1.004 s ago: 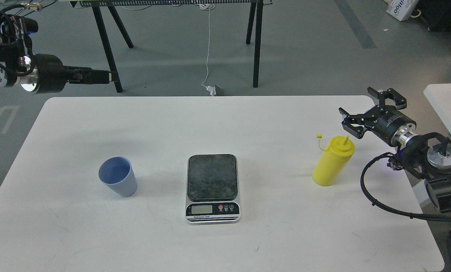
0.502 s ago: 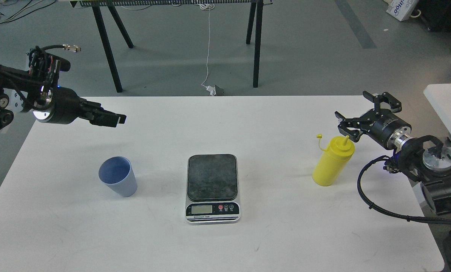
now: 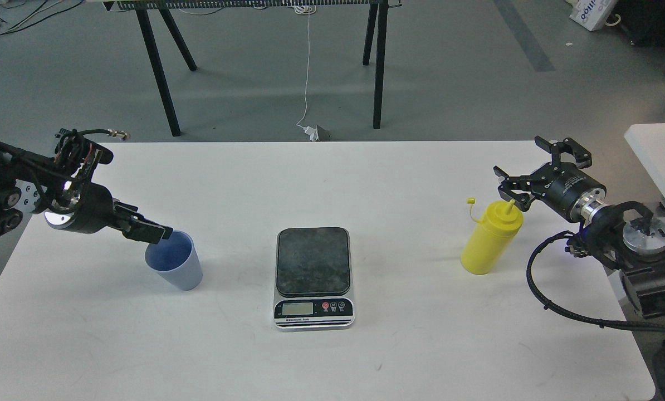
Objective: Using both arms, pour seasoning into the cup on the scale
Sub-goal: 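Grasp the blue cup with the left gripper, then lift the blue cup and lower it onto the scale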
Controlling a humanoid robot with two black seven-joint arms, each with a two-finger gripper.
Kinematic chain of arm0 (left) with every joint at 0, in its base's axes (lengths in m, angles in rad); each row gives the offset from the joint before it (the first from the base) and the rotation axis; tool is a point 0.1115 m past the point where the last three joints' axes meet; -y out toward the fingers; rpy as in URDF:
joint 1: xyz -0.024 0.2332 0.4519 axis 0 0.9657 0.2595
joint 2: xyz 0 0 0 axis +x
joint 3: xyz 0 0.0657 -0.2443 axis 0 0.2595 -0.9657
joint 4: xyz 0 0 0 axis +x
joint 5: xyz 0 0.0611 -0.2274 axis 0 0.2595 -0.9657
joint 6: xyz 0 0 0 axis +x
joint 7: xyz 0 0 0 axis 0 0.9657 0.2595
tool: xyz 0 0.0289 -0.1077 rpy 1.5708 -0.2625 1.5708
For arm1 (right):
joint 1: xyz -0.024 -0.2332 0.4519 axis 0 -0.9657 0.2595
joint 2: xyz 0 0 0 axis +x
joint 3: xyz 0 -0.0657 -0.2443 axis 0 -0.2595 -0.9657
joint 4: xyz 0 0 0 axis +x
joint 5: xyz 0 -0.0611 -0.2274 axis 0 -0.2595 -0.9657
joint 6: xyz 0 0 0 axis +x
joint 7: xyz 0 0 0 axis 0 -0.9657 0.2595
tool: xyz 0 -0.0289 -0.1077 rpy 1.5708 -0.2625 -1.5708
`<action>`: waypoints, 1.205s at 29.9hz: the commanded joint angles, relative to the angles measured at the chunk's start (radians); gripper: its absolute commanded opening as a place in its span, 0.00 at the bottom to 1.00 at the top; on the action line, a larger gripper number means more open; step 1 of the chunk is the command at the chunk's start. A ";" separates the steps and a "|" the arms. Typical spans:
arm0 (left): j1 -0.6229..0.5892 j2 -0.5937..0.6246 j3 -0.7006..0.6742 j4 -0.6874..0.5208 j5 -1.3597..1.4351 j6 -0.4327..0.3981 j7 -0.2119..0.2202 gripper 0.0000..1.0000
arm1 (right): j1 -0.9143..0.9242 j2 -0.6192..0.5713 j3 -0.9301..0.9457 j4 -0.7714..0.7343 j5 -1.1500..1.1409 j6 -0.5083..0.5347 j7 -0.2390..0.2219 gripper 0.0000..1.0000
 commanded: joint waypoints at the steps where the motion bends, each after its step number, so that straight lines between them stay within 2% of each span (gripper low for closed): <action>1: 0.018 -0.007 -0.001 0.000 -0.003 0.000 0.000 0.98 | -0.001 0.000 0.000 0.000 0.001 0.000 0.000 0.99; 14: 0.064 -0.045 -0.004 0.002 -0.003 0.000 0.000 0.93 | -0.002 0.000 0.002 0.000 0.001 0.000 0.000 0.99; 20: 0.084 -0.047 -0.001 0.003 0.000 0.000 0.000 0.81 | -0.002 -0.002 0.003 0.000 0.001 0.000 0.000 0.99; 23: 0.084 -0.047 0.000 0.003 0.002 0.000 0.000 0.65 | -0.002 -0.003 0.003 0.000 0.001 0.000 0.000 0.99; 30: 0.085 -0.051 0.003 0.003 0.004 0.000 0.000 0.16 | -0.004 -0.002 0.003 0.000 0.001 0.000 0.000 0.99; 32: 0.087 -0.054 0.003 0.003 -0.001 0.000 0.000 0.10 | -0.005 -0.002 0.003 0.000 -0.001 0.000 0.000 0.99; 36: 0.087 -0.053 0.003 0.003 0.000 0.000 0.000 0.04 | -0.005 -0.002 0.003 -0.001 0.001 0.000 0.000 0.99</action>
